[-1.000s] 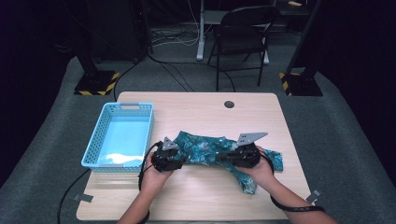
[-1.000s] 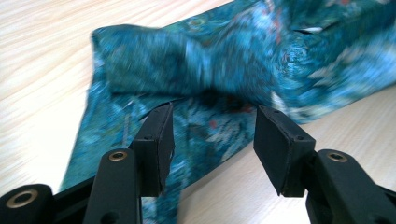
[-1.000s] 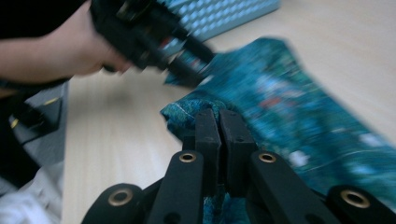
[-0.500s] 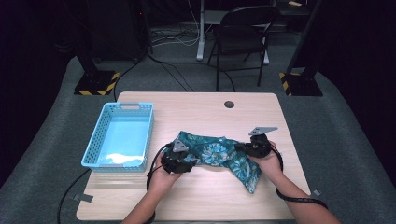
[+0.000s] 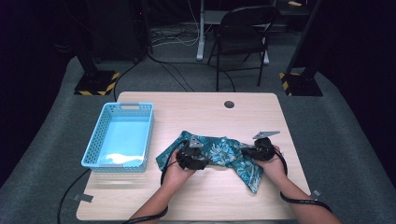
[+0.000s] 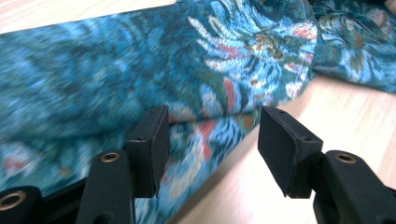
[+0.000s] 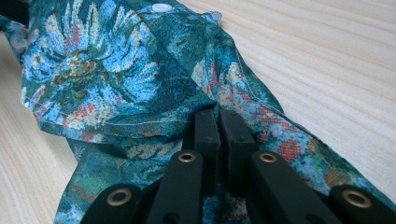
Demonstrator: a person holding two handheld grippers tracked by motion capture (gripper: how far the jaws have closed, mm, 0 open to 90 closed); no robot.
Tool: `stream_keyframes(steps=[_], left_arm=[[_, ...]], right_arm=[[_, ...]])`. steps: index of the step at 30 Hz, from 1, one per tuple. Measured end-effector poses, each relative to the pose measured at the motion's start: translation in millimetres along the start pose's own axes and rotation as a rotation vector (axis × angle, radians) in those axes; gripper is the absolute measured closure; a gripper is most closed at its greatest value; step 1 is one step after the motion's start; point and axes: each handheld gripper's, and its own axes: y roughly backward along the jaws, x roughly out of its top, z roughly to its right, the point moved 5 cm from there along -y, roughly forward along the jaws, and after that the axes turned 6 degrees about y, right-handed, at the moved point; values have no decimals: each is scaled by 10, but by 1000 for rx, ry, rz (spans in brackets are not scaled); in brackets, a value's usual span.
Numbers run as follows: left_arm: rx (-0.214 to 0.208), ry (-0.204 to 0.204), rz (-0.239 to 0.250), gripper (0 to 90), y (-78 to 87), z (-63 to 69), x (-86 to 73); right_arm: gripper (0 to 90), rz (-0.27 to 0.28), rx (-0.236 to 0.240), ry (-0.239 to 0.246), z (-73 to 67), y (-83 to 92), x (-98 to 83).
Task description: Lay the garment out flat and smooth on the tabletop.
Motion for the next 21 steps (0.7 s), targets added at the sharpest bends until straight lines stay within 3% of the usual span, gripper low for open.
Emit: stream_keyframes(steps=[6,10,11,14,21], left_arm=[[25,-3,-22,432,-209,-7,67],[24,-15,-22,679,-276,-18,102],[24,-22,-25,679,-306,-17,113],[31,-53,-29,861,-359,-6,128],[17,-82,-2,891,-183,7,198]], right_arm=[[866,9,8,-13,3,-2,-13],[866,11,8,-11,3,-3,-17],[866,11,7,-8,3,-3,-17],[866,13,3,-2,-1,-4,-19],[866,15,2,4,-3,2,-19]])
